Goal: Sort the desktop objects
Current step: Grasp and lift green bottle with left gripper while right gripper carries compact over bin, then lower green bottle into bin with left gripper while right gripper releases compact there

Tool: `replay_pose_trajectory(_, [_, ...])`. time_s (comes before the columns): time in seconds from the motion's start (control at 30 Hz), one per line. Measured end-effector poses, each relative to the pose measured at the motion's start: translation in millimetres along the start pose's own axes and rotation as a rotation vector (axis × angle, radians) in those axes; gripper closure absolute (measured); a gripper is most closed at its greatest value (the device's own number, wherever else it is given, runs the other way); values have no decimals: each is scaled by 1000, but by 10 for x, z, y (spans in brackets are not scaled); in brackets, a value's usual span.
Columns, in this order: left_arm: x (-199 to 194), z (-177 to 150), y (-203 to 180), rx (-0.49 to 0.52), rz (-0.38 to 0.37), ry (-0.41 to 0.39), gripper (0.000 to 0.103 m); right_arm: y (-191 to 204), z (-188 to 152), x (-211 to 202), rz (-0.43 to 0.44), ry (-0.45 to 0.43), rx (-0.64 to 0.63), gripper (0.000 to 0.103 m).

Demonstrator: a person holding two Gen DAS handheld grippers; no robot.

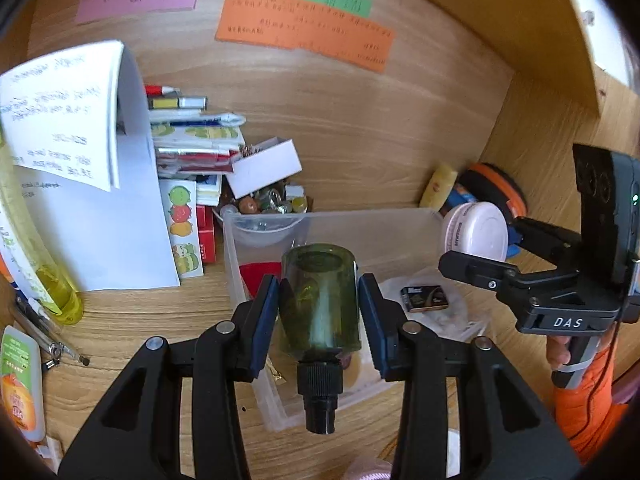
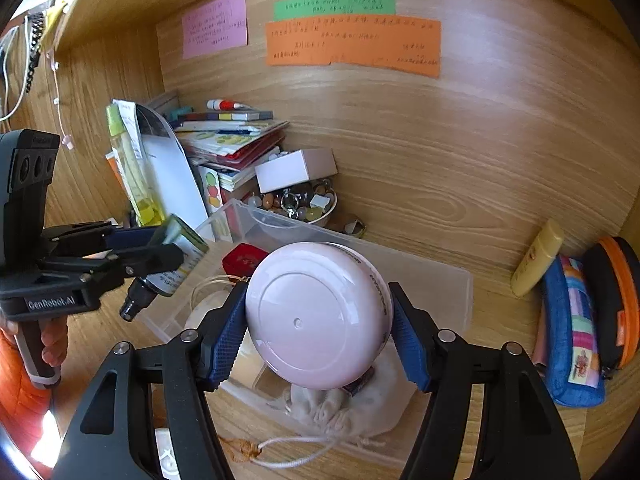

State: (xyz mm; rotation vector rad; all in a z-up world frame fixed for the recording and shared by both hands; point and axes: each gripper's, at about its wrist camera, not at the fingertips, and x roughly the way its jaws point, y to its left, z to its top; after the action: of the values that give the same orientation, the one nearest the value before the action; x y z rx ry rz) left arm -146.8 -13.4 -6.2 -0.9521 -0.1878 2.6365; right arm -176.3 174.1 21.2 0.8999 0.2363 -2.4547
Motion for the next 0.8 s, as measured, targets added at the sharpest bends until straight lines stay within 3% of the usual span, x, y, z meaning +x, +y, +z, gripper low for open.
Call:
replay_pose_trajectory(0.33, [268, -1, -9, 7, 64, 33, 63, -25, 22, 408, 27, 72, 79, 40])
replay_pose_trajectory(0.8, [324, -51, -23, 27, 79, 28, 63, -78, -106, 650, 46, 127, 171, 40])
